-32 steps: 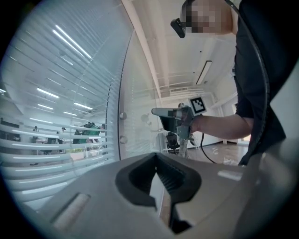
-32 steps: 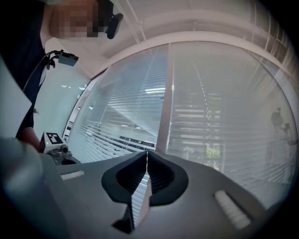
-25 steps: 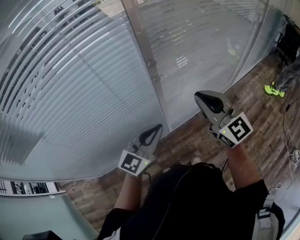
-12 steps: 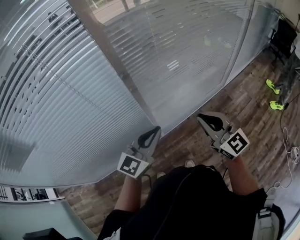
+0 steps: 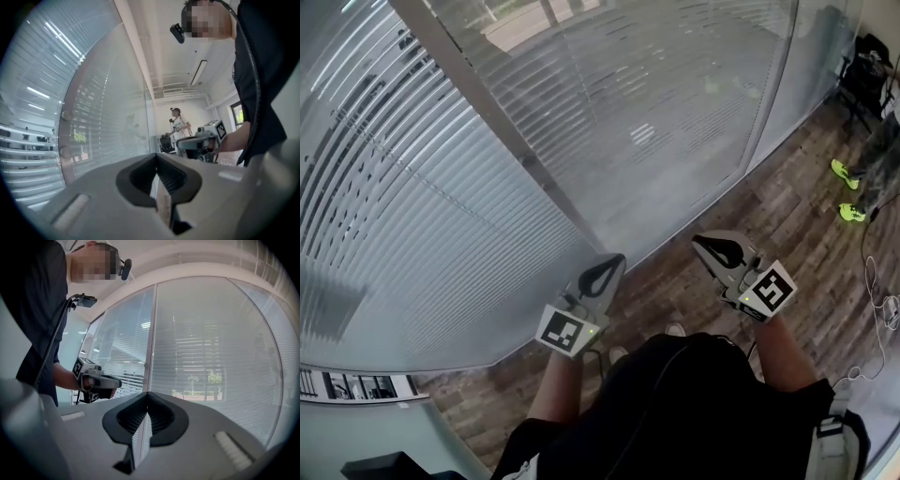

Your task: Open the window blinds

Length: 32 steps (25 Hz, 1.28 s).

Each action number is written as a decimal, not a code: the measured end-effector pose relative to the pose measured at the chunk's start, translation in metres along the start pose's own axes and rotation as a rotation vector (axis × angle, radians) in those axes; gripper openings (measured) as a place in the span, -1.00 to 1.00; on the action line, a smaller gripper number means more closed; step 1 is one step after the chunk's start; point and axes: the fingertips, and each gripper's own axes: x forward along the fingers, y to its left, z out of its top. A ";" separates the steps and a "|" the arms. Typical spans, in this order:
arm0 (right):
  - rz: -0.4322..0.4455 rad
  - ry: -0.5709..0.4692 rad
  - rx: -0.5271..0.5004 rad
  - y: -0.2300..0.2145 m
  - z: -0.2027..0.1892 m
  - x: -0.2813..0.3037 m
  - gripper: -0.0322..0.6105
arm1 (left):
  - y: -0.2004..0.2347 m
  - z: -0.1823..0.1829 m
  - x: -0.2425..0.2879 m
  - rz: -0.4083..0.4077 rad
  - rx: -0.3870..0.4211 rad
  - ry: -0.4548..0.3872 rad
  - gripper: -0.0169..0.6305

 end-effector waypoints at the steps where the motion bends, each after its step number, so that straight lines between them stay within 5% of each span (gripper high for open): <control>1: 0.004 0.003 0.000 0.000 -0.001 -0.002 -0.88 | -0.002 0.000 0.002 -0.002 0.001 0.001 -0.93; 32: 0.024 0.019 -0.009 0.004 -0.007 0.007 -0.88 | 0.009 -0.004 0.005 0.003 -0.007 -0.006 -0.93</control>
